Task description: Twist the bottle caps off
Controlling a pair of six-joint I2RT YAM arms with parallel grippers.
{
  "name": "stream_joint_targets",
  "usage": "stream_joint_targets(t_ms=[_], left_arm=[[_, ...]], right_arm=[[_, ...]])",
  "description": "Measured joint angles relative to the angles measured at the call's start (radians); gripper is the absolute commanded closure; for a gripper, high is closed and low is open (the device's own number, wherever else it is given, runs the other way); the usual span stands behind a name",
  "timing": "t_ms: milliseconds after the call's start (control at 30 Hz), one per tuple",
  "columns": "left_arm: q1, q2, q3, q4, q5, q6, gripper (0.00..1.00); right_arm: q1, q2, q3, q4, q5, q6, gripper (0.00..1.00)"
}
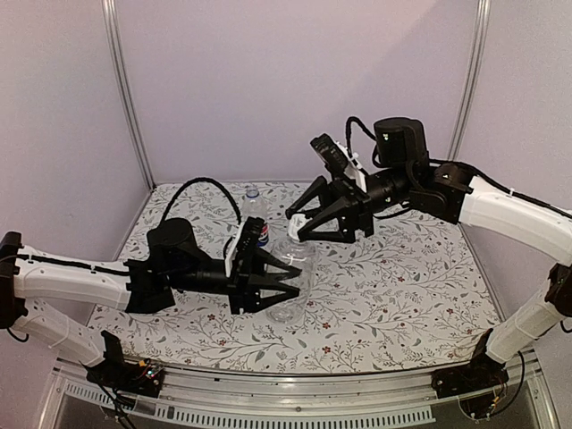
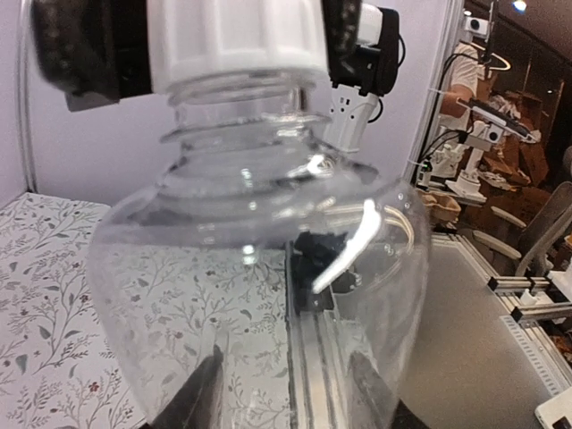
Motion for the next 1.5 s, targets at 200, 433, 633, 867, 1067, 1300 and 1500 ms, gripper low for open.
stream_joint_targets(t_ms=[200, 433, 633, 867, 1067, 1300, 1500], left_arm=[[-0.004, 0.004, 0.001, -0.008, -0.191, 0.045, 0.61], [-0.03, 0.074, 0.032, -0.01, -0.46, 0.107, 0.61], [-0.038, 0.116, 0.071, -0.013, -0.638, 0.135, 0.61], [-0.039, 0.118, 0.103, -0.021, -0.728, 0.144, 0.61], [-0.039, 0.129, 0.12, -0.026, -0.763, 0.144, 0.61], [-0.039, 0.132, 0.124, -0.027, -0.78, 0.144, 0.61], [-0.039, 0.132, 0.124, -0.029, -0.786, 0.144, 0.62]], right_arm=[[-0.011, -0.003, 0.003, 0.027, 0.177, 0.117, 0.11], [-0.011, -0.047, 0.003, 0.06, 0.426, 0.238, 0.09], [-0.004, -0.068, 0.003, 0.068, 0.655, 0.283, 0.12], [0.01, -0.068, 0.003, 0.064, 0.784, 0.304, 0.17], [0.032, -0.045, 0.006, 0.062, 0.808, 0.307, 0.17], [0.043, -0.001, 0.019, 0.043, 0.811, 0.309, 0.35], [0.046, 0.016, 0.032, 0.042, 0.805, 0.319, 0.42]])
